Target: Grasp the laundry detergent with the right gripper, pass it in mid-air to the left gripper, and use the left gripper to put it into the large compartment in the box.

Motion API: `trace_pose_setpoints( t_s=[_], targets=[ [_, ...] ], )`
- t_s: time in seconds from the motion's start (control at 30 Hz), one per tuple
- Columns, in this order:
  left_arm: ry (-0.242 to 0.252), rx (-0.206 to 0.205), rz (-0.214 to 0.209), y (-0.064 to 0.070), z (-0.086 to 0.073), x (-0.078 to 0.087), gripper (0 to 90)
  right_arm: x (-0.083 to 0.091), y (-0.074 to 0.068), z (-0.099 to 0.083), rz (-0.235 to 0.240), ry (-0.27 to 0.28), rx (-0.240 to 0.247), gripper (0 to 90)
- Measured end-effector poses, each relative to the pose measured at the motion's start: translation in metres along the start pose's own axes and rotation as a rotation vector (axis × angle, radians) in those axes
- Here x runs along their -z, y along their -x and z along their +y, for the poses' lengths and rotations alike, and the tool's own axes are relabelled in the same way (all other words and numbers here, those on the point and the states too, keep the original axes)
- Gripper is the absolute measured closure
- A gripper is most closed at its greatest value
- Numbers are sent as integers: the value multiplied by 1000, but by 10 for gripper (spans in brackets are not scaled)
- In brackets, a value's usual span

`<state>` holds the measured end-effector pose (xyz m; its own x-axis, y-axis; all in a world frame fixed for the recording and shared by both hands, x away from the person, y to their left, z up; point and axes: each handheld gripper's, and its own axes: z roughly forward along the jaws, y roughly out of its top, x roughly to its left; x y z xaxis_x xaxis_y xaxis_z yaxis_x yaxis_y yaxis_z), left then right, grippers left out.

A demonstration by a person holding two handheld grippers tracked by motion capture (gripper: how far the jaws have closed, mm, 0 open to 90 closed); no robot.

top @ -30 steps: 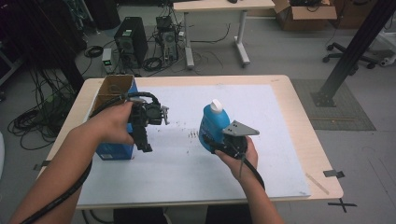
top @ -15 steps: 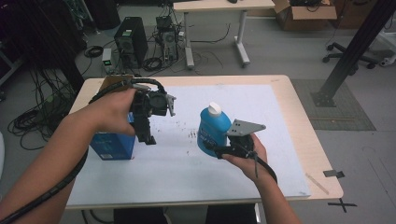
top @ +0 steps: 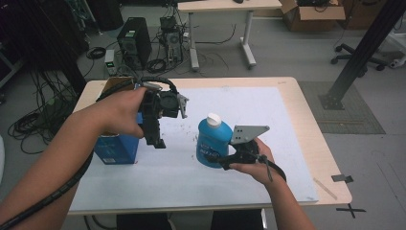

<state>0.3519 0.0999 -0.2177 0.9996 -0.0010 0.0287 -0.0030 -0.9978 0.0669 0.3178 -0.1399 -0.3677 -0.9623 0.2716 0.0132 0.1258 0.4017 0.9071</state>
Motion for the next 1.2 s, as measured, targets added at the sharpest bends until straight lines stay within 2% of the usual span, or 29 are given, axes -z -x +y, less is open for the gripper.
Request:
trace_pose_setpoints(
  t_s=[0.17,0.37,0.87,1.2],
  targets=[
    [11,-8,-5,0,2,3,2,-3,0,0,47,-16,28,428],
    [-1,-29,-11,2,10,3,2,-9,-1,1,101,-44,68,428],
    [-3,-52,-22,6,23,5,2,-29,0,5,162,-62,99,429],
    [-2,-71,-27,9,31,4,2,-40,-2,10,174,-63,108,429]
  ],
)
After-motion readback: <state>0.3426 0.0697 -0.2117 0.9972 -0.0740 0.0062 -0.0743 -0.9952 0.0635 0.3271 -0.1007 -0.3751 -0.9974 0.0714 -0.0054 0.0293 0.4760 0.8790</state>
